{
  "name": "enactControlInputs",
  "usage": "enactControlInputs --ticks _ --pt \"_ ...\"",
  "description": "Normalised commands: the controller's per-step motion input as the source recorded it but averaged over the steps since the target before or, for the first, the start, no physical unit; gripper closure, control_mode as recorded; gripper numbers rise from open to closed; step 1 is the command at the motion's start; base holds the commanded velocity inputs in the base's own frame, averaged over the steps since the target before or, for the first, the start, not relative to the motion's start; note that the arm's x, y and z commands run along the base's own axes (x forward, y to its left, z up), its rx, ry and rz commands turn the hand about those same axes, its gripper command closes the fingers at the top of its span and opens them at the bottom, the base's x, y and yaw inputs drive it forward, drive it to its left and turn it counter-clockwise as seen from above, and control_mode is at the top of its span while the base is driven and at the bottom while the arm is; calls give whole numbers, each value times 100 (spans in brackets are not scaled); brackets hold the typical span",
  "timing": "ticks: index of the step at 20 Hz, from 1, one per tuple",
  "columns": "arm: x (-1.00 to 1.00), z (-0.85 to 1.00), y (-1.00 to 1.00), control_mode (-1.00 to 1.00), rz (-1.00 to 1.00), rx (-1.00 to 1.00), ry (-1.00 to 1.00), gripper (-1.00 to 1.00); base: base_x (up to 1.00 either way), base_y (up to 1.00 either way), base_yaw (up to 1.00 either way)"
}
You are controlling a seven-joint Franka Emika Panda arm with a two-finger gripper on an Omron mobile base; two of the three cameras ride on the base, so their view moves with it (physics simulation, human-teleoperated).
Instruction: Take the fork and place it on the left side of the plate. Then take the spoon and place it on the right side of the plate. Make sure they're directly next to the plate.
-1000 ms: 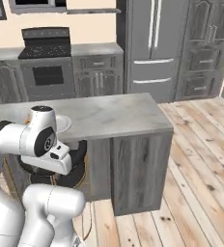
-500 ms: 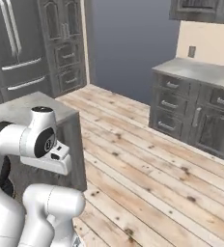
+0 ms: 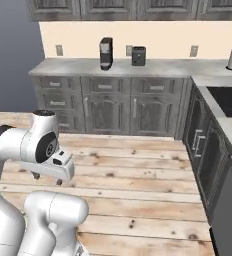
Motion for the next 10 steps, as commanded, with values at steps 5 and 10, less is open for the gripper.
enactControlInputs --ticks 5,10 --pt "0 0 0 100 0 0 0 -100 0 1 -100" --pt "0 0 0 100 0 0 0 -100 0 2 -100"
